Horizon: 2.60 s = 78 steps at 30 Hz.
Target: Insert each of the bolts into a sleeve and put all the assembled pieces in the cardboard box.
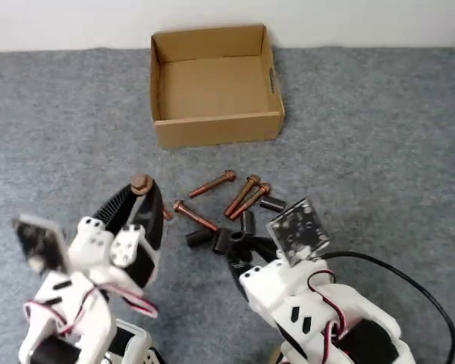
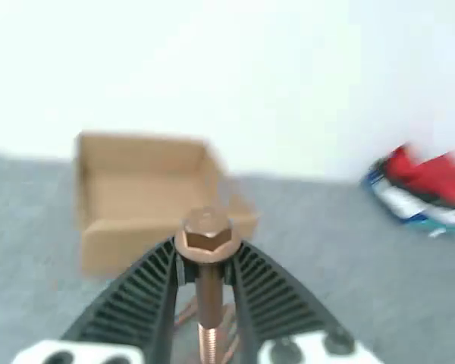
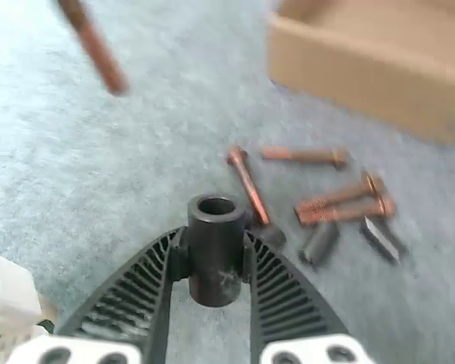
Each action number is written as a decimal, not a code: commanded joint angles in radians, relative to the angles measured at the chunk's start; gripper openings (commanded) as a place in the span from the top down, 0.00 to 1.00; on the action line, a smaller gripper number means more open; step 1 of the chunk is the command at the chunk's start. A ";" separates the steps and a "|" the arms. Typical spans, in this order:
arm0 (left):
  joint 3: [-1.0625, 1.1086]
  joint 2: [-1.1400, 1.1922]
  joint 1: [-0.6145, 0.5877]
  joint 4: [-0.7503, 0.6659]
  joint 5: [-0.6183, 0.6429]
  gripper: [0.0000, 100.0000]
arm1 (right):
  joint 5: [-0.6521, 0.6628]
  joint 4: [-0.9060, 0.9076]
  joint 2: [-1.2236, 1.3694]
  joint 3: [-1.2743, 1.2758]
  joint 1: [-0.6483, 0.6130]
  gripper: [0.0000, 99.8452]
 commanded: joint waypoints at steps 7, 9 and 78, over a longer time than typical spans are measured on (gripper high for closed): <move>0.050 -0.104 0.103 -0.094 0.261 1.00 | 0.123 -0.176 0.013 0.054 -0.108 0.99; 0.050 -0.104 0.103 -0.094 0.261 1.00 | 0.141 -0.182 0.013 0.055 -0.119 0.99; 0.005 -0.106 -0.176 0.356 -0.104 1.00 | -0.044 -0.407 0.608 -0.199 0.297 0.99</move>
